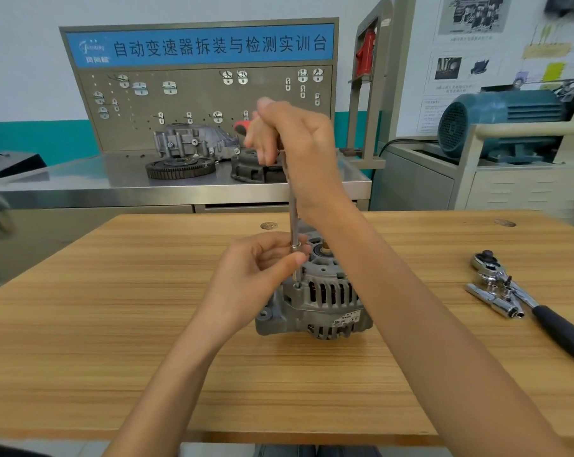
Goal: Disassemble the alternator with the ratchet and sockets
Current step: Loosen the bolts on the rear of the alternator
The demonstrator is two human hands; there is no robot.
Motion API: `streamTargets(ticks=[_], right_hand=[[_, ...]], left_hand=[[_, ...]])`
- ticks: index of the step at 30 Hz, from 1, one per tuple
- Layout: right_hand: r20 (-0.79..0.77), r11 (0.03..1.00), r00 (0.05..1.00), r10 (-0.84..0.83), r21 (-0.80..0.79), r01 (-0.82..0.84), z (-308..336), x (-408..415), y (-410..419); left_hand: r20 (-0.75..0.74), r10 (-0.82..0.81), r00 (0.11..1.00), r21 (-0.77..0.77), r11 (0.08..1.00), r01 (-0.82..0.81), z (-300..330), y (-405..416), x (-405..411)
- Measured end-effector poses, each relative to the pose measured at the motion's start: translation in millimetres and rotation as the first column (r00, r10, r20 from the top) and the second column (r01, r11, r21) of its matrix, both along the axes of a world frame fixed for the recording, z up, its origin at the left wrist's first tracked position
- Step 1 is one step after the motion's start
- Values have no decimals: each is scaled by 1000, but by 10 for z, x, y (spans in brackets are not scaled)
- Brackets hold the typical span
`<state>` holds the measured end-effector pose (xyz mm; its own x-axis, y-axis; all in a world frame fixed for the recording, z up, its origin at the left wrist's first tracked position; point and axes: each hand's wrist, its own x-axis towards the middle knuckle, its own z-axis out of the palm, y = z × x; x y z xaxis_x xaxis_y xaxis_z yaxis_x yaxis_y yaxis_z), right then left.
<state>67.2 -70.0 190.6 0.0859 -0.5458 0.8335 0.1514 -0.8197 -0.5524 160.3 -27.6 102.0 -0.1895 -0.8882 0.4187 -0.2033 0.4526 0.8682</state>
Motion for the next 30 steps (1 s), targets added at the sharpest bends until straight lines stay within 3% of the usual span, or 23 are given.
streamTargets(ticks=[2, 5, 7, 8, 9, 11, 16, 19, 22, 24, 25, 26, 28, 29, 30], right_hand=[[29, 1000, 999, 15, 15, -16, -4, 11, -1], [42, 943, 947, -319, -88, 322, -39, 31, 10], [37, 702, 732, -680, -254, 665, -78, 32, 21], [57, 564, 606, -793, -309, 766, -95, 35, 30], [85, 492, 545, -834, -331, 805, -107, 39, 50], [121, 525, 591, -798, -342, 779, -114, 55, 70], [-4, 848, 861, -508, -177, 499, -32, 91, 69], [-44, 931, 930, -364, -50, 362, -2, 53, 46], [-16, 986, 990, -139, 88, 140, 38, -5, 19], [11, 983, 986, -164, 82, 163, 37, 2, 5], [-15, 952, 952, -306, 18, 306, 17, 11, -1], [-55, 864, 864, -501, -83, 496, -10, 24, 3], [-79, 567, 567, -820, -249, 785, -51, 56, 12], [-55, 515, 520, -852, -260, 817, -56, 60, 28], [-38, 547, 556, -830, -252, 799, -52, 48, 32]], left_hand=[[-22, 31, 999, 15, 999, -30, -4, -17, -11], [-51, 104, 993, 45, 994, -101, -9, -46, -31], [-57, 140, 989, 38, 990, -138, -16, -64, -51], [-54, 156, 986, 27, 988, -154, -21, -67, -59], [-48, 166, 985, 15, 986, -165, -26, -68, -58], [-24, 141, 990, -13, 990, -141, -22, -62, -43], [28, -32, 999, 12, 999, 32, 14, -31, -12], [-9, -101, 995, 82, 992, 101, 28, -37, 26], [-35, -45, 998, 85, 995, 48, 18, -57, 4], [-45, 31, 999, 73, 997, -27, 0, -73, -29], [-58, 53, 997, 74, 996, -49, -8, -78, -40], [-70, 63, 996, 74, 996, -58, -15, -81, -47], [-66, 59, 996, 59, 997, -55, -23, -80, -48], [-51, 56, 997, 48, 997, -54, -25, -74, -48], [-39, 55, 998, 38, 998, -54, -24, -73, -49]])
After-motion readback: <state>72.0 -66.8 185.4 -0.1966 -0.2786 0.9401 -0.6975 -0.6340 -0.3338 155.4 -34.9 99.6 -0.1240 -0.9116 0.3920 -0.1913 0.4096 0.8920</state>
